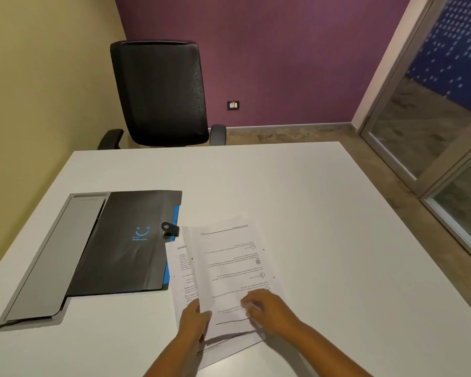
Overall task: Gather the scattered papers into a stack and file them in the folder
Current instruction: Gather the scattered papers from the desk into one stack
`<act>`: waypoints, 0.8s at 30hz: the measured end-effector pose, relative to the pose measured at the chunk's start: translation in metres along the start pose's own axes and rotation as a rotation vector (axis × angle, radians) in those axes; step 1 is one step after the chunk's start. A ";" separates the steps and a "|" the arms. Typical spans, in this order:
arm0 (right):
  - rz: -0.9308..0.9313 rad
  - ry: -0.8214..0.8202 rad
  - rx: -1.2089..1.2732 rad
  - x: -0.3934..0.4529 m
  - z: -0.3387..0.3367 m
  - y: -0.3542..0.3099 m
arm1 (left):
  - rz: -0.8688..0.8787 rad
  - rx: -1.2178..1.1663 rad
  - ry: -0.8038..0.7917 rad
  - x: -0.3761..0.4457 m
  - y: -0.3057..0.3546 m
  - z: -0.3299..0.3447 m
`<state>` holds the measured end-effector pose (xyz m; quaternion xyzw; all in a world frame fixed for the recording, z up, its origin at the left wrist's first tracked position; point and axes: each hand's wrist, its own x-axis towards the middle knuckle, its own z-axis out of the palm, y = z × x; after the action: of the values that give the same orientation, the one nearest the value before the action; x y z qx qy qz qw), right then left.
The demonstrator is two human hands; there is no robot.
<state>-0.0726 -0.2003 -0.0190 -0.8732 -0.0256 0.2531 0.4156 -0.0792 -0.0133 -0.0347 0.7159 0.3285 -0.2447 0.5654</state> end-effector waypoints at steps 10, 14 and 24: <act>0.228 0.195 0.626 0.019 -0.067 0.018 | 0.238 -0.040 -0.028 -0.007 0.008 -0.025; 0.093 0.141 0.751 0.019 -0.078 0.010 | 0.330 -0.036 -0.033 -0.007 0.021 -0.034; -0.093 0.153 0.534 0.009 -0.087 -0.032 | 0.506 -0.064 -0.054 -0.017 0.056 -0.043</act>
<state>-0.0185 -0.2391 0.0469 -0.7471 0.0333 0.1650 0.6430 -0.0498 0.0170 0.0239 0.7502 0.1312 -0.1038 0.6397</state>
